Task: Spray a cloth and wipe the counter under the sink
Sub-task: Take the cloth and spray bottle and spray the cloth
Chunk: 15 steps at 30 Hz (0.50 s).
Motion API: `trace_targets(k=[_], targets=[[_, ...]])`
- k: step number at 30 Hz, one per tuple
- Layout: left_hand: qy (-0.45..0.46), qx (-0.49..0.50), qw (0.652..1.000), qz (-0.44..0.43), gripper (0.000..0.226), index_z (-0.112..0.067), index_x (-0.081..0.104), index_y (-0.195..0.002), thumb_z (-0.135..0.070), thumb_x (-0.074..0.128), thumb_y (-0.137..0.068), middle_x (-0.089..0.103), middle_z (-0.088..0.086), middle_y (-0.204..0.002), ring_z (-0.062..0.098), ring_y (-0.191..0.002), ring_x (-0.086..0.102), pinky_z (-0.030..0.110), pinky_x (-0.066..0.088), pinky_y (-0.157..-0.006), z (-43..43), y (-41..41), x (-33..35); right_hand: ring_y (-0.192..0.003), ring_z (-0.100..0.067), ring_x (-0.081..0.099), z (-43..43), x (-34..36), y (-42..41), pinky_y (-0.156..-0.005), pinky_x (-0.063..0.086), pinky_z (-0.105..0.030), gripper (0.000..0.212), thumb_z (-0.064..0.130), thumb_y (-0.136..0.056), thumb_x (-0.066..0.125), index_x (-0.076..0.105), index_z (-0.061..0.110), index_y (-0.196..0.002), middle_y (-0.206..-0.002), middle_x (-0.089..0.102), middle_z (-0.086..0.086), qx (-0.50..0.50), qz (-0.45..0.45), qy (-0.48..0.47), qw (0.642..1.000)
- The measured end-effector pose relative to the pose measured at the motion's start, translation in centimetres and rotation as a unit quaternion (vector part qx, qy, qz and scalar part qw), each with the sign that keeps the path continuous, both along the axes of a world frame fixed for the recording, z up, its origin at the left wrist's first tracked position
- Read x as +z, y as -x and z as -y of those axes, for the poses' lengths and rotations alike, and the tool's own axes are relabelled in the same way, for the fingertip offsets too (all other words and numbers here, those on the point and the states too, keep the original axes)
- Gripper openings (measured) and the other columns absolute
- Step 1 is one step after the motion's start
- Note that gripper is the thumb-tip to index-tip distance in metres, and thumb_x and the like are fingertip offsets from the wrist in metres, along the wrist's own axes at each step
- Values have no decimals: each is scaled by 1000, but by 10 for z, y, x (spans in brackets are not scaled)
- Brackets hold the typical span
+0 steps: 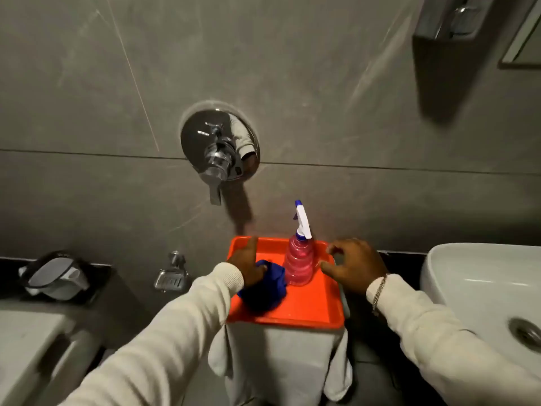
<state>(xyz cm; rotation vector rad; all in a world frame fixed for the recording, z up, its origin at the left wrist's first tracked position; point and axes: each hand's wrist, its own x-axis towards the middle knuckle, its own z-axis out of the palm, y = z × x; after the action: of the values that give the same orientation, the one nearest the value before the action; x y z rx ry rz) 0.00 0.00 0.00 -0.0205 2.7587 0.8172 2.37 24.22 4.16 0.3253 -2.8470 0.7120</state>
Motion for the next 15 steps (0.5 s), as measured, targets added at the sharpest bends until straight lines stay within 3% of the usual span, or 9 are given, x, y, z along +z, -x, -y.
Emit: trace_targets(k=[2,5,8,12,15], targets=[[27,19,997,71,90,-7,4,-148,-23,65,-84,49,24,-137,36,-124,49,36,41,-99,0,3,-9,-97,-25,64,0,-4,11,-83,49,-30,44,33,-64,77,65,18,-104,-106,70,-6,10,97,15,995],[16,67,985,158,104,-5,0,-148,-30,73,-77,43,21,-142,36,-128,46,40,41,-103,-2,13,-27,-110,-21,60,6,-19,35,-93,49,-32,73,28,-59,82,51,24,-125,-124,63,-3,27,147,87,985],[88,57,980,169,72,-2,27,-139,-29,63,-82,49,22,-137,37,-124,50,43,42,-102,-7,21,-35,-111,-18,60,22,-32,58,-97,49,-37,89,33,-50,85,46,26,-130,-124,63,-1,16,156,188,970],[120,86,976,159,43,-3,49,-128,-20,56,-89,55,18,-133,34,-123,52,40,43,-103,-16,27,-41,-94,-21,63,46,-38,84,-85,54,-39,78,35,-52,83,47,30,-121,-109,66,0,14,147,275,950],[192,80,966,154,38,-7,48,-129,-14,47,-92,53,17,-135,33,-126,51,43,40,-107,-17,34,-46,-90,-19,63,61,-44,92,-82,52,-34,69,23,-61,79,49,24,-122,-106,64,1,30,115,297,947]])
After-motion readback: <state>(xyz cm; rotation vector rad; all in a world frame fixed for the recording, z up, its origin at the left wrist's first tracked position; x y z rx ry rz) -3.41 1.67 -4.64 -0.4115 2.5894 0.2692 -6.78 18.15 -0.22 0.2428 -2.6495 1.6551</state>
